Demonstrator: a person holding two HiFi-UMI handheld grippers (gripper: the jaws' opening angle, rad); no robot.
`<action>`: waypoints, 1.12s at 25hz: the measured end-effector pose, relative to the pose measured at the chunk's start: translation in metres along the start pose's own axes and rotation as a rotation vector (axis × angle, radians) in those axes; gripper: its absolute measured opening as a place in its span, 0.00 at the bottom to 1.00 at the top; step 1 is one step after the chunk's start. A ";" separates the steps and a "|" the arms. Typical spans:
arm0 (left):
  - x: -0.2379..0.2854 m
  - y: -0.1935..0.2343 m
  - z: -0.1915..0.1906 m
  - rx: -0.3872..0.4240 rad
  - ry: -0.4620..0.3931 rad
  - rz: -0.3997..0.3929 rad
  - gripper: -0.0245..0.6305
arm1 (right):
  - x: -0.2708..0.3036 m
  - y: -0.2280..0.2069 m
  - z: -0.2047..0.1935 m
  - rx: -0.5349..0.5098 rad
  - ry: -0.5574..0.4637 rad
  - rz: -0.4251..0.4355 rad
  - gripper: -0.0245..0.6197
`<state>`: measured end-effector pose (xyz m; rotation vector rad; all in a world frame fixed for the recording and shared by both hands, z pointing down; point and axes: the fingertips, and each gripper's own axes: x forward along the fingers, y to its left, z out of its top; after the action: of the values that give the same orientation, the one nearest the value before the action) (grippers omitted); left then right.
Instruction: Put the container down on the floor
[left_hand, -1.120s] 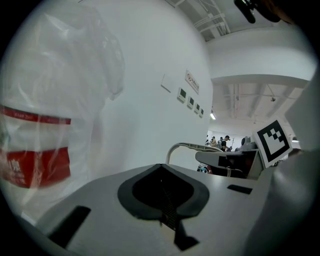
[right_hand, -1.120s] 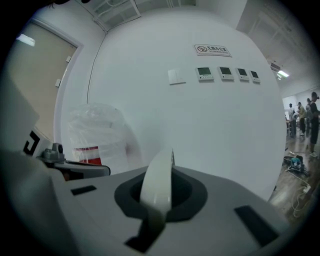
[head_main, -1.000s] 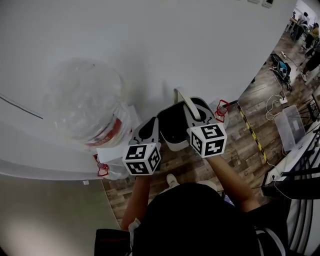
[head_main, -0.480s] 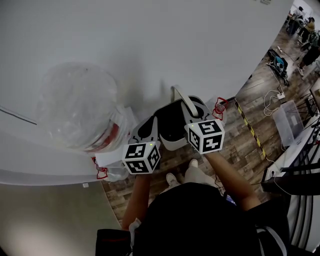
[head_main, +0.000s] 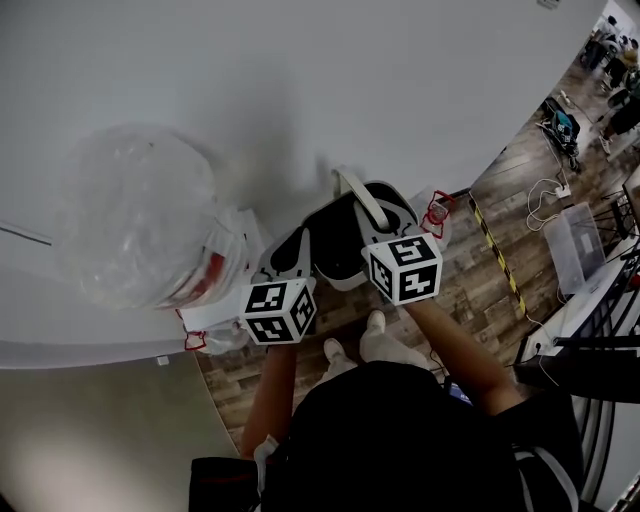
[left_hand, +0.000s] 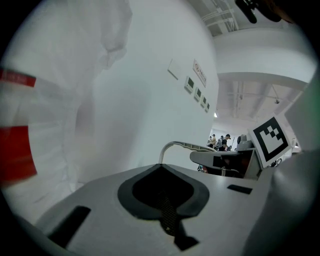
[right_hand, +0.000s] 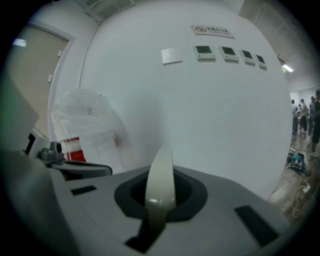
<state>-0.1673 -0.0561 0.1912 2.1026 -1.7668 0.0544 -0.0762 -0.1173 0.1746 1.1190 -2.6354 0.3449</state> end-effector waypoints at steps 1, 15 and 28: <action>0.003 0.001 -0.003 -0.002 0.009 0.000 0.06 | 0.003 -0.002 -0.003 0.000 0.010 0.001 0.08; 0.043 0.016 -0.050 -0.051 0.092 0.017 0.06 | 0.036 -0.015 -0.061 0.018 0.149 0.025 0.08; 0.048 0.024 -0.104 -0.102 0.155 0.057 0.06 | 0.049 -0.021 -0.122 0.048 0.246 0.019 0.08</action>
<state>-0.1581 -0.0709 0.3065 1.9229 -1.7012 0.1361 -0.0767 -0.1254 0.3073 0.9960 -2.4349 0.5175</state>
